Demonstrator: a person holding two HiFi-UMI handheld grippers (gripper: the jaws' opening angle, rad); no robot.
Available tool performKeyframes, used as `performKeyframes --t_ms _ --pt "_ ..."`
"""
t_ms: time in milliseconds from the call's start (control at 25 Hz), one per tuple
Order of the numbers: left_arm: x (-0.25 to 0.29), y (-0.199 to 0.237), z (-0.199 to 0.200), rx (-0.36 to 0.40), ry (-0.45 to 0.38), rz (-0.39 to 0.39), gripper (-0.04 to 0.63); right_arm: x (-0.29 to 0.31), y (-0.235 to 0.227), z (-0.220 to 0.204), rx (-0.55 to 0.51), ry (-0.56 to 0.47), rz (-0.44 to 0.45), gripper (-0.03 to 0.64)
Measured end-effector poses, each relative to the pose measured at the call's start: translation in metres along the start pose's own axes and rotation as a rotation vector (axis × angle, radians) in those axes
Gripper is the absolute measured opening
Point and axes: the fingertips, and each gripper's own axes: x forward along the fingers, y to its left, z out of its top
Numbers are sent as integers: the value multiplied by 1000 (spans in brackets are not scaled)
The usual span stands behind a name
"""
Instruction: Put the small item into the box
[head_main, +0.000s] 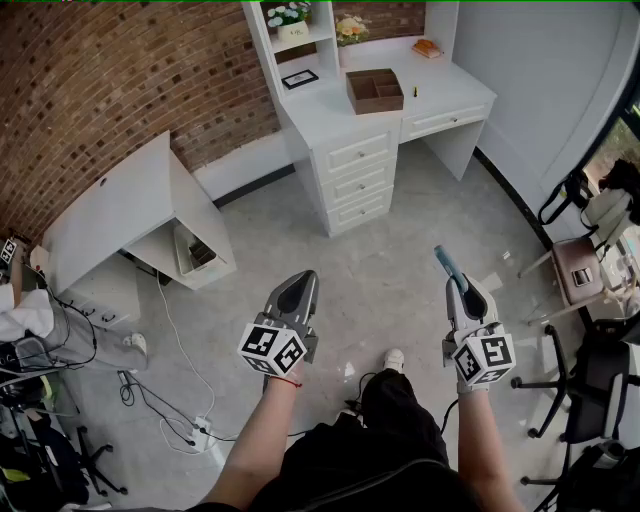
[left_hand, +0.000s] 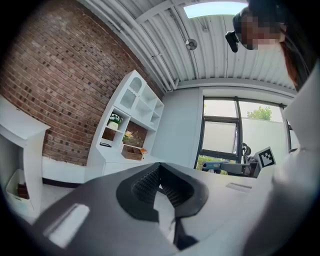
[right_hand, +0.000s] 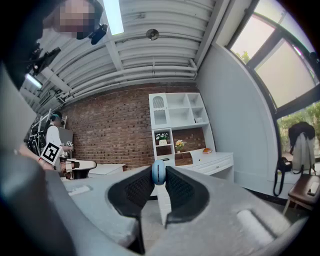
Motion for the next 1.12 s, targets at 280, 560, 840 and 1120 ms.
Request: performKeyframes --t_ms 280,560,840,1120 --pt "54 4 0 5 3 40 3 45 -42 8 -4 16 44 64" --pt "114 13 -3 -9 2 83 3 89 -89 11 0 31 80 64" --pt "164 17 -7 -3 -3 129 3 121 -137 9 10 44 101 64" --pt "188 17 -9 -5 -5 155 3 133 -159 11 25 47 120 64"
